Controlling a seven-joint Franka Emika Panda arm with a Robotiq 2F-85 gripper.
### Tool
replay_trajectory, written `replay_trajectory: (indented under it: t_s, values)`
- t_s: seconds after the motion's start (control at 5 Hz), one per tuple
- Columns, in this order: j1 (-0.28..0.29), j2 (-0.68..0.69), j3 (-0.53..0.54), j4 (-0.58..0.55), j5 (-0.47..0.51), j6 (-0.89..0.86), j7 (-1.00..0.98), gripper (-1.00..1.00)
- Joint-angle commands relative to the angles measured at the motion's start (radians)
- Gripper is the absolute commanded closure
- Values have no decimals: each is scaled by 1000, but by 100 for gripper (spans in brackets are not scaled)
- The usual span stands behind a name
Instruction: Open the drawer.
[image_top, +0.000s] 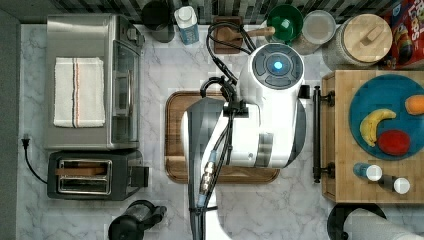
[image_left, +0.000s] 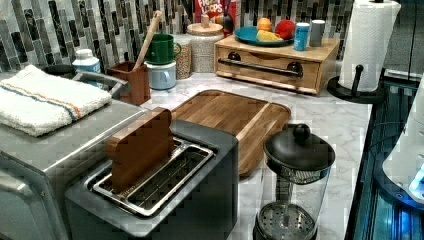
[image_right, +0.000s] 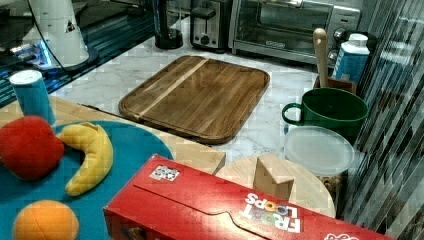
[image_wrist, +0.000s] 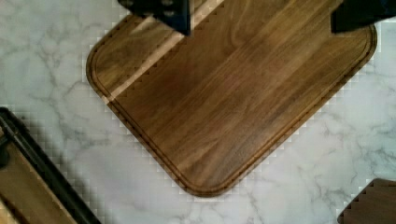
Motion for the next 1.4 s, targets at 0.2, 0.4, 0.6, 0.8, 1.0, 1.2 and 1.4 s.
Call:
replay_trajectory:
  t_s: [0.2, 0.4, 0.6, 0.8, 1.0, 1.2, 1.4]
  values:
    - [-39, -47, -34, -101, -31, 77, -437, -100]
    - [-40, -60, -74, -141, -50, 126, -578, -100]
    - [-50, -58, -99, -161, -92, 155, -687, -100]
    - [-52, -76, -120, -233, -174, 269, -729, -100]
    - [-77, -77, -129, -292, -203, 382, -777, -100]
    - [-111, -48, -131, -308, -217, 451, -817, -100]
    - [-138, -19, -141, -328, -224, 522, -871, -100]
